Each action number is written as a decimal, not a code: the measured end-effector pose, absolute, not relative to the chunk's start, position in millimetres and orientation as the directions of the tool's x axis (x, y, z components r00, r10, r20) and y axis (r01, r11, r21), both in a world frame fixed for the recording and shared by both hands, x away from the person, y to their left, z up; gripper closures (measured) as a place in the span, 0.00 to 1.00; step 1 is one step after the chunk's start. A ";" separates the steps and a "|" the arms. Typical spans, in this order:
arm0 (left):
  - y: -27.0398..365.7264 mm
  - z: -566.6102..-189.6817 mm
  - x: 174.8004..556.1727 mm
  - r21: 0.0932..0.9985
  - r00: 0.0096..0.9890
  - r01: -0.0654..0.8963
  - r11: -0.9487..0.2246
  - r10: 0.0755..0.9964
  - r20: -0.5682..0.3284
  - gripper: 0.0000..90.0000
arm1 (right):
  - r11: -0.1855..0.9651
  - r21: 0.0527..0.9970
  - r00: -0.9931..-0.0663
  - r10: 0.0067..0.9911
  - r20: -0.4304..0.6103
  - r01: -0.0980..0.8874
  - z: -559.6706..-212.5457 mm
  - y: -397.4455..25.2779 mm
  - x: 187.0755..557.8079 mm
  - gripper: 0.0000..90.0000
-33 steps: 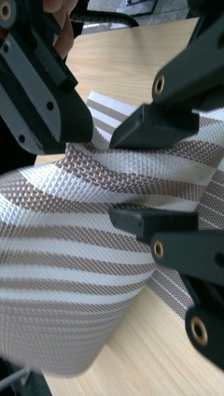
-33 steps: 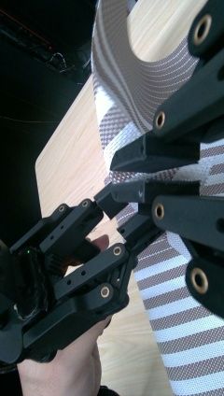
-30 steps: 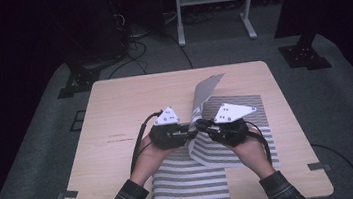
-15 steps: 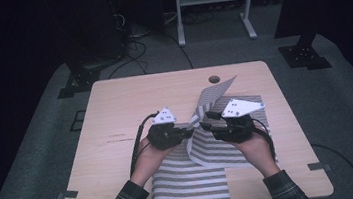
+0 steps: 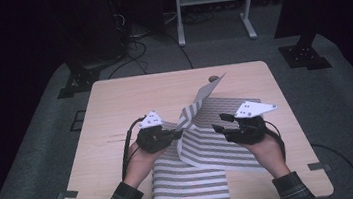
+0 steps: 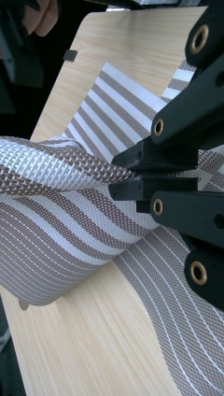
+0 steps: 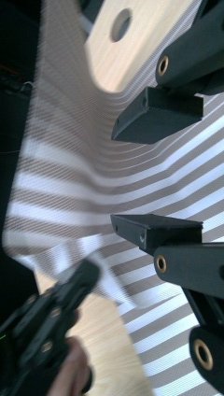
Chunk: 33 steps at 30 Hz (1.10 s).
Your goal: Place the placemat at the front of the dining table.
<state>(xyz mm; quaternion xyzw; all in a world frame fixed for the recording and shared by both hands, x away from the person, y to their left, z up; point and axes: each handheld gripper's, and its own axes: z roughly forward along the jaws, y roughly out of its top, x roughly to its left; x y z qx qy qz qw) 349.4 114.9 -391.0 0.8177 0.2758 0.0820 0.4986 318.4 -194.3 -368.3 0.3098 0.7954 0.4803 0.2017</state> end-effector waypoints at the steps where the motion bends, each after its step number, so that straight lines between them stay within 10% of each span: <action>1: 116.5 -391.2 349.3 0.861 0.832 0.370 -0.349 0.537 -0.139 0.97 | 0.349 0.886 -0.722 0.691 -0.023 0.305 -370.6 -198.3 317.3 0.57; 33: 141.8 -397.6 346.4 0.857 0.790 0.393 -0.332 0.599 -0.130 0.97 | 0.422 0.706 -0.619 0.785 0.030 0.569 -466.1 -277.0 252.8 0.52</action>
